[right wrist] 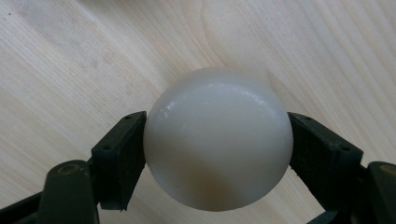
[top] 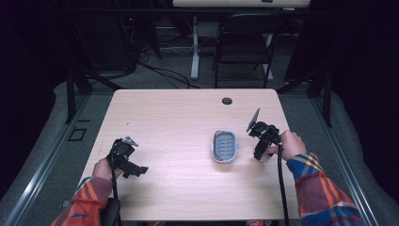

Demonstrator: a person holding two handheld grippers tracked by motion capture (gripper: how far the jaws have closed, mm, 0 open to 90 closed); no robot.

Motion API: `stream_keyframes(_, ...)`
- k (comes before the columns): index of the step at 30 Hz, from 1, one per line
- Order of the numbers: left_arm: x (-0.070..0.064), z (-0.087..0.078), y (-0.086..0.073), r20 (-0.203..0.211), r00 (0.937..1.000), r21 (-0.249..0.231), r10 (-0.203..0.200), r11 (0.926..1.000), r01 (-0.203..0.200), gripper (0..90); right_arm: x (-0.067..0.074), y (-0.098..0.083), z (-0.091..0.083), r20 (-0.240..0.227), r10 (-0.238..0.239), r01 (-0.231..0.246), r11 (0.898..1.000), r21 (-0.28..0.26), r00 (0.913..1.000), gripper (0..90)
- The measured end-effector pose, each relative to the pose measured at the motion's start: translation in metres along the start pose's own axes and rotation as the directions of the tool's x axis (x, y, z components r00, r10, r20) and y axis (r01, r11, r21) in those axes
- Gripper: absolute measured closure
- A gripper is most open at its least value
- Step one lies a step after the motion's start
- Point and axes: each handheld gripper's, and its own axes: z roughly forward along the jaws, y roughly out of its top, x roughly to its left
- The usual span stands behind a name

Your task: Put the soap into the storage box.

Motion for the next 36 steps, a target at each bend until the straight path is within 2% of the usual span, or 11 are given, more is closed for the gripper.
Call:
stream_keyframes(5, 0.0, 0.0, 0.0, -0.001, 1.0, 0.002, 0.0, 1.0, 0.0, 0.1, 0.0, 0.003, -0.005, 0.005, -0.002, 0.002, 1.0, 0.0, 1.0, 23.7)
stream_keyframes(7, 0.0, 0.0, 0.0, -0.002, 1.0, 0.002, 0.0, 1.0, 0.0, 0.1, 0.0, 0.005, -0.008, 0.011, -0.018, 0.018, 1.0, 0.004, 0.9998, 23.7)
stream_keyframes(8, 0.0, 0.0, 0.0, -0.002, 1.0, 0.002, 0.0, 1.0, 0.0, 0.1, 0.002, 0.004, -0.007, 0.007, 0.009, -0.009, 1.0, -0.022, 0.9999, 23.6)
stream_keyframes(9, 0.0, 0.0, 0.0, 0.001, 1.0, 0.002, -0.001, 1.0, 0.001, 0.1, 0.001, 0.006, -0.009, 0.014, -0.011, 0.011, 1.0, -0.002, 0.9998, 23.7)
stream_keyframes(17, 0.0, 0.001, 0.0, 0.003, 1.0, 0.003, 0.001, 1.0, -0.001, 0.1, 0.003, 0.01, -0.017, 0.023, -0.014, 0.014, 1.0, -0.001, 0.9996, 23.7)
stream_keyframes(21, -0.001, 0.002, 0.0, 0.005, 1.0, 0.006, 0.002, 1.0, -0.002, 0.1, 0.001, 0.012, -0.026, 0.015, -0.014, 0.014, 1.0, -0.016, 0.9998, 23.7)
stream_keyframes(22, -0.001, 0.002, 0.0, 0.005, 1.0, 0.006, 0.001, 1.0, -0.001, 0.1, 0.0, 0.013, -0.029, 0.025, -0.034, 0.034, 0.999, 0.007, 0.9991, 23.7)
stream_keyframes(23, -0.001, 0.002, 0.0, 0.005, 1.0, 0.007, 0.002, 1.0, -0.002, 0.1, 0.0, 0.013, -0.03, 0.024, -0.018, 0.019, 1.0, -0.019, 0.9995, 23.7)
stream_keyframes(29, -0.002, 0.002, 0.001, 0.008, 0.9999, 0.016, 0.009, 0.9998, -0.009, 0.1, -0.004, 0.016, -0.045, 0.026, -0.01, 0.01, 1.0, -0.03, 0.9996, 23.7)
stream_keyframes(36, -0.001, 0.003, 0.0, 0.011, 0.9999, 0.017, 0.008, 0.9998, -0.008, 0.1, 0.0, 0.026, -0.052, 0.041, -0.029, 0.03, 0.999, -0.021, 0.9987, 23.7)
